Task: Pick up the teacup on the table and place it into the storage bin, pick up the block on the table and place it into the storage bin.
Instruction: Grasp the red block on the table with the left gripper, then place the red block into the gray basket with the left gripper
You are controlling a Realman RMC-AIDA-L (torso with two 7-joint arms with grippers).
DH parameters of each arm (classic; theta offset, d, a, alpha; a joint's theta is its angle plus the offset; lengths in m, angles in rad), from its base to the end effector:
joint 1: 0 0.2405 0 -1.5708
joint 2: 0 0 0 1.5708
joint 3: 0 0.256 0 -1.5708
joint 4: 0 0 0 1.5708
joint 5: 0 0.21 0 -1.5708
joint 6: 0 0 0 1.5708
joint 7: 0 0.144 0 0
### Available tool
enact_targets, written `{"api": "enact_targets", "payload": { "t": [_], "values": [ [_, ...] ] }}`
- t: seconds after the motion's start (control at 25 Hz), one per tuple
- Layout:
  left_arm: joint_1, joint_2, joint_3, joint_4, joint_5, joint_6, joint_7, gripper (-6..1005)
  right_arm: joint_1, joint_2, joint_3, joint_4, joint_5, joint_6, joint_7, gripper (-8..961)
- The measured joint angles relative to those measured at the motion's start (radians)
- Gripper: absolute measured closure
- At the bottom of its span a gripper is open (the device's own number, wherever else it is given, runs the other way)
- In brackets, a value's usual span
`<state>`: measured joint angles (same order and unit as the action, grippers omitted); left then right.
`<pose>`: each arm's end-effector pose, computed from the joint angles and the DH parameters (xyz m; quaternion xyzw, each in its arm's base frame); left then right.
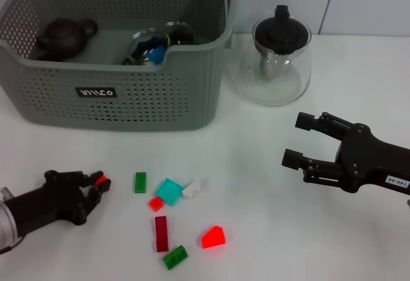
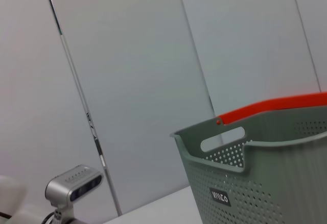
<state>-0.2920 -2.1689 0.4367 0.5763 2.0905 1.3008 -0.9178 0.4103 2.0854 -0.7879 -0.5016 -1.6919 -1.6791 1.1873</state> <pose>-0.3667 0.2585 -0.0261 -0.9065 -0.2379 -0.1487 0.3154 0.2644 0.2849 -0.0131 -0.8966 0.1993 0.3770 0.1192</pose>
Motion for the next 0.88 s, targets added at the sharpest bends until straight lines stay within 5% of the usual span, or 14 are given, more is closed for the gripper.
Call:
{"api": "enact_targets", "payload": {
  "t": [0.2, 0.64, 0.88],
  "values": [
    [0.005, 0.014, -0.058, 0.046, -0.007, 0.109, -0.086, 846, 0.0, -0.001, 0.009, 0.0, -0.001, -0.004, 0.0, 8],
    [-0.082, 0.129, -0.309, 0.099, -0.033, 0.627, -0.421, 848, 0.0, -0.001, 0.01, 0.0, -0.002, -0.004, 0.0, 9],
    [-0.174, 0.173, -0.371, 0.1, -0.18, 0.655, -0.646, 848, 0.002, 0.0, 0.01, 0.0, -0.004, -0.004, 0.0, 9]
  ]
}}
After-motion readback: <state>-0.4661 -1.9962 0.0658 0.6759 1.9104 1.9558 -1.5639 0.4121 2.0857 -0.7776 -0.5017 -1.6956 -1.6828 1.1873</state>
